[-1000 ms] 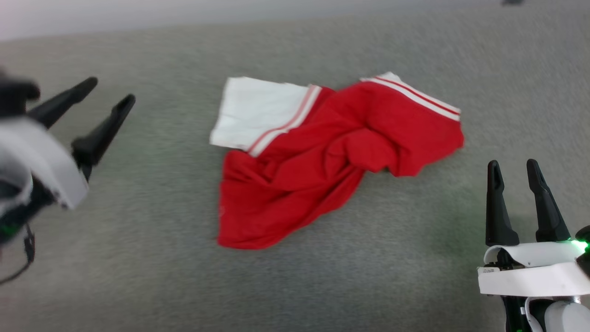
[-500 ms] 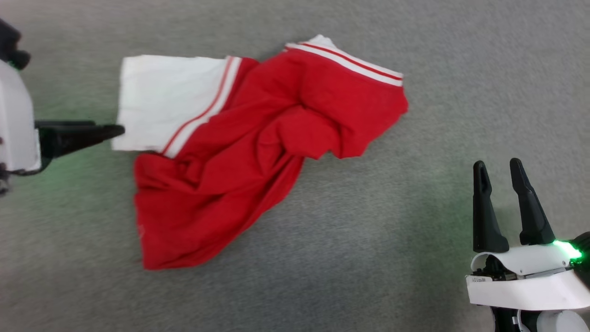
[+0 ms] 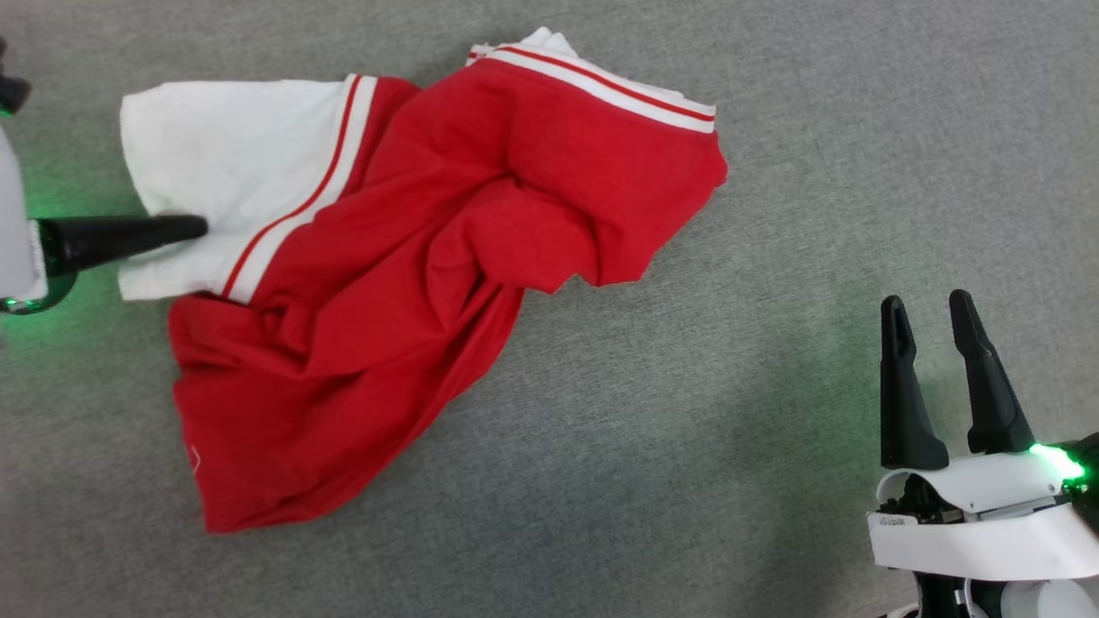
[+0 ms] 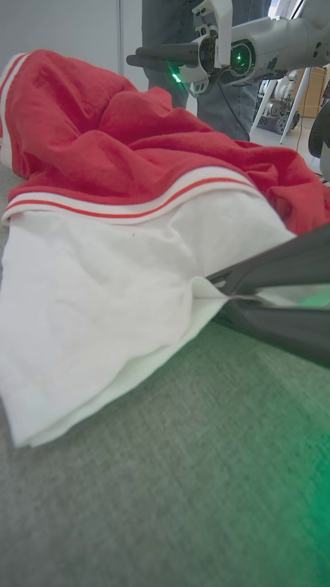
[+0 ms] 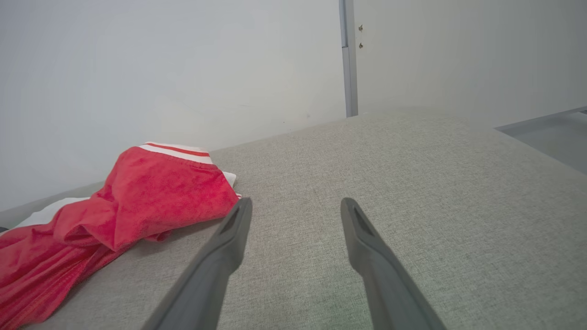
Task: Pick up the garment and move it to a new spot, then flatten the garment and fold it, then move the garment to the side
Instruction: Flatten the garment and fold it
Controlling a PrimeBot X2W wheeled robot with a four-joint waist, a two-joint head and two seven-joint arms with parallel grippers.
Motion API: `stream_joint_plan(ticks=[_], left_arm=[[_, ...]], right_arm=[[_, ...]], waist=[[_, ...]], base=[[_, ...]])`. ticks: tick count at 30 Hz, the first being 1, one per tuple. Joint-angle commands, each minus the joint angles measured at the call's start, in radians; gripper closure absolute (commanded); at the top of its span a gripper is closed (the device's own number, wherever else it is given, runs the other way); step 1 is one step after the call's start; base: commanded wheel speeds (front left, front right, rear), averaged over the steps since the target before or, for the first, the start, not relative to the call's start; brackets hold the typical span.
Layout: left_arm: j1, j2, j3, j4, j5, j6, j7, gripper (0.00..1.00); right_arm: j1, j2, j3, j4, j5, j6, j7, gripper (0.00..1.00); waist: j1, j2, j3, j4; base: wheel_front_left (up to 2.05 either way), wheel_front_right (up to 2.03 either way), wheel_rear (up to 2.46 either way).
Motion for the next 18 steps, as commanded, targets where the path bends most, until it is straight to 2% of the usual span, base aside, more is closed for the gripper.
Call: stream_joint_plan(ticks=[1, 6, 11, 18], left_arm=[[0.023, -0.015, -0.008, 0.006, 0.001, 0.002, -0.002, 1.0], [0.016, -0.016, 0.017, 0.03, 0.054, 0.002, -0.052, 1.0], [0.005, 0.007, 0.017, 0.098, 0.153, 0.002, -0.125, 1.0], [0.001, 0.062, -0.049, 0.154, 0.297, 0.002, -0.173, 1.0]], right_arm=[[-0.009, 0.001, -0.002, 0.002, -0.008, -0.001, -0.001, 0.0], [-0.02, 0.001, -0.017, 0.018, -0.026, -0.001, -0.001, 0.0], [-0.039, 0.001, -0.015, 0.045, -0.044, -0.001, -0.001, 0.0], [-0.066, 0.001, -0.008, 0.067, -0.047, -0.001, -0.001, 0.0]], waist=[[0.0, 0.0, -0.01, 0.013], [0.0, 0.0, -0.041, 0.061], [0.0, 0.0, -0.07, 0.106], [0.0, 0.0, -0.078, 0.121]], base=[[0.0, 0.0, 0.0], [0.0, 0.0, 0.0], [0.0, 0.0, 0.0], [0.0, 0.0, 0.0]])
